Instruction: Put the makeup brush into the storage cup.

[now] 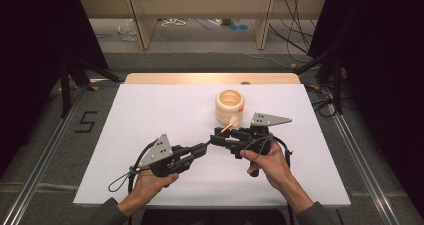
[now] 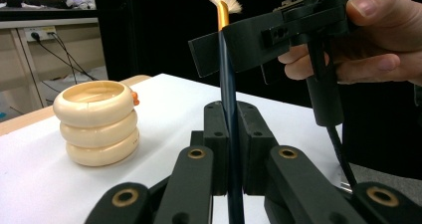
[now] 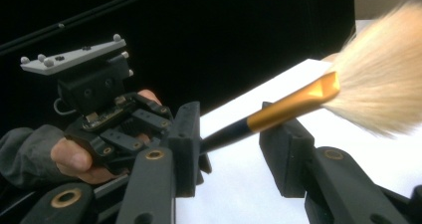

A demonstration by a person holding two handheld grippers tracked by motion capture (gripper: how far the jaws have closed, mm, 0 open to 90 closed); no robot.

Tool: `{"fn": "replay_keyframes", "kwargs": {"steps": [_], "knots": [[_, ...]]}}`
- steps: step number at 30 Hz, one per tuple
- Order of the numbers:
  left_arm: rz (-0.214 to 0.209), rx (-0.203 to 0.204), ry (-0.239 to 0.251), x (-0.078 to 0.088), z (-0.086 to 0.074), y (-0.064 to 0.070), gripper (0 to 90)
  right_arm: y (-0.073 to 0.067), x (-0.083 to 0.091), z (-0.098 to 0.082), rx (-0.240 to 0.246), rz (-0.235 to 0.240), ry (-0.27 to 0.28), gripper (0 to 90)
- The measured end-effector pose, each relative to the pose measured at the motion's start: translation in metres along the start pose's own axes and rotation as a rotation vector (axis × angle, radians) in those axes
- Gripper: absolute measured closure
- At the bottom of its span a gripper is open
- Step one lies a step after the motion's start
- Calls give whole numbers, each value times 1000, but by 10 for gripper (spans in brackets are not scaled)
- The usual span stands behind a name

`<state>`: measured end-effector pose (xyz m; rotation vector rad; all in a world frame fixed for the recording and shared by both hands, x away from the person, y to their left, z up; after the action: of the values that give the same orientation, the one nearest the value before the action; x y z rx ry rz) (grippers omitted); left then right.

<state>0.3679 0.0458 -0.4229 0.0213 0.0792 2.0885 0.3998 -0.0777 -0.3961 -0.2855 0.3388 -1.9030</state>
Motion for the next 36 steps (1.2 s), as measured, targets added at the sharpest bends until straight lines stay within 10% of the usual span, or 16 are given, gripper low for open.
{"fn": "replay_keyframes", "kwargs": {"steps": [36], "knots": [[5,-14,-34,-2,-7,-2,800,-9,-1,2,-24,76,12,818]]}}
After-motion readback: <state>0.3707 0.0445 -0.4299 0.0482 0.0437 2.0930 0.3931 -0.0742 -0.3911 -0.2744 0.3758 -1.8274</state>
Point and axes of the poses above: each handheld gripper's, and its own axes: x roughly backward along the jaws, z roughly out of its top, y roughly to its right, the point moved 8 cm from there along -x, roughly forward along the jaws, and after that the axes turned 8 degrees about y, right-handed, at the moved point
